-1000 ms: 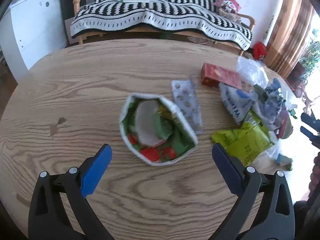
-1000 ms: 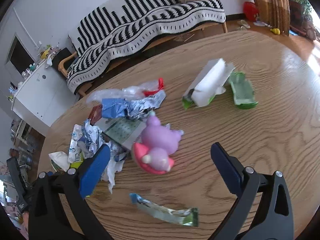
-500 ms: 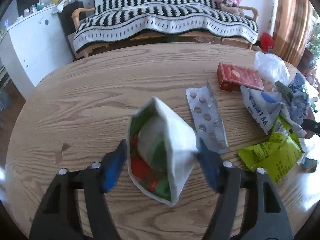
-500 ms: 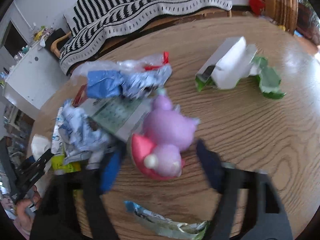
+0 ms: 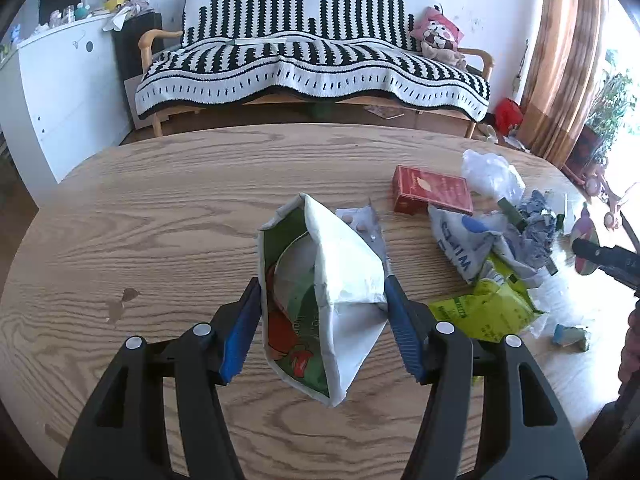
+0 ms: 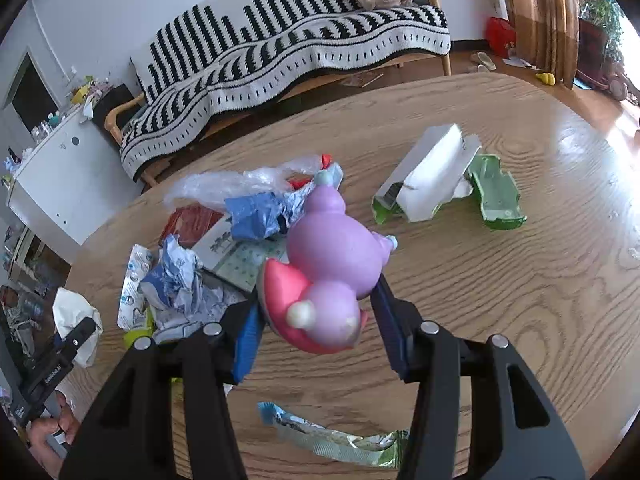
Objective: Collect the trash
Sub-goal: 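Carry toy in right gripper and bag in left gripper to black bin, release, then move both grippers back over the table toward the trash, then grasp silver-green wrapper strip with right gripper while left grasps yellow-green snack bag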
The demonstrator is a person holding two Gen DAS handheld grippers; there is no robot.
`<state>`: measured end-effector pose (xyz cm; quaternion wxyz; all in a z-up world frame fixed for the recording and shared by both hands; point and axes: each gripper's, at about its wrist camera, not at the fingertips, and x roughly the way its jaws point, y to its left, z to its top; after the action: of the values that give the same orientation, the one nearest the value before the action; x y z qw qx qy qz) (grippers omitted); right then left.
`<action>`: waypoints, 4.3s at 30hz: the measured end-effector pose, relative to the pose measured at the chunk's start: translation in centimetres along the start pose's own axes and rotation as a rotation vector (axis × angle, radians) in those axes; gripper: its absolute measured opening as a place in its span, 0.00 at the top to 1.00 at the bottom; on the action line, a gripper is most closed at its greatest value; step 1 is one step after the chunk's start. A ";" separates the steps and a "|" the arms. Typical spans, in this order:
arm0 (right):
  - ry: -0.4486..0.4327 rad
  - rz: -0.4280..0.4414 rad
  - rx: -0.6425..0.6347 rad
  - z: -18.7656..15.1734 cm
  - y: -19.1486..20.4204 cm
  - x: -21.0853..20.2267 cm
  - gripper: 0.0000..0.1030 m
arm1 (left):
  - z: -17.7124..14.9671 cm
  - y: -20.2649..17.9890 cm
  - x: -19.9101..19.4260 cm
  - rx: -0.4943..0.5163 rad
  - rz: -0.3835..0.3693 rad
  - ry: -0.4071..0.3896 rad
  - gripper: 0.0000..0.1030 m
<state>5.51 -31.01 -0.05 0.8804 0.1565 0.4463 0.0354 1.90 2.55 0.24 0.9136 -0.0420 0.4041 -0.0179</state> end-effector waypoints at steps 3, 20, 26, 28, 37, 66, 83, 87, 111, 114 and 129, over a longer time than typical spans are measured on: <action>0.011 0.031 0.012 0.1 0.2 -0.3 0.50 | -0.4 -0.9 -1.1 -0.015 -0.048 -0.010 0.42; -0.356 -0.043 0.277 -8.8 -19.1 -23.8 0.48 | -6.0 -32.7 -12.3 0.331 -0.528 0.052 0.41; -0.204 -0.154 0.467 -16.0 -31.7 -24.3 0.48 | -16.0 -43.4 -7.2 0.455 -0.618 0.382 0.41; -0.108 -0.104 0.542 -18.9 -34.4 -21.7 0.49 | -19.5 -44.5 -4.5 0.517 -0.573 0.438 0.42; 0.022 -0.047 0.658 -24.8 -39.2 -17.0 0.51 | -21.8 -44.2 -1.5 0.532 -0.538 0.536 0.42; -0.137 -0.213 0.386 -16.6 -28.8 -19.0 0.06 | -6.7 -31.3 -12.5 0.285 -0.420 0.054 0.06; 0.221 -0.118 -0.532 -4.0 1.5 -6.3 0.06 | -3.1 -9.9 -1.2 0.131 -0.114 0.217 0.06; 0.302 -0.200 -0.657 -4.1 4.2 -2.6 0.06 | -2.5 -9.9 0.5 0.174 -0.119 0.215 0.06; 0.256 0.035 -0.648 -5.3 1.4 2.6 0.05 | -1.5 -12.2 6.4 0.322 -0.114 0.287 0.06; 0.233 0.045 -0.648 -6.2 0.9 1.7 0.05 | -1.5 -12.3 6.4 0.319 -0.121 0.277 0.06; 0.134 0.092 -0.496 -5.4 -0.9 -2.1 0.83 | 0.6 -9.5 1.4 0.138 -0.216 0.118 0.63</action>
<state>-0.14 -30.95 -1.74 0.8579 -0.0465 0.4736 0.1940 3.27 -6.97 0.50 0.8817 -0.0210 0.4482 -0.1462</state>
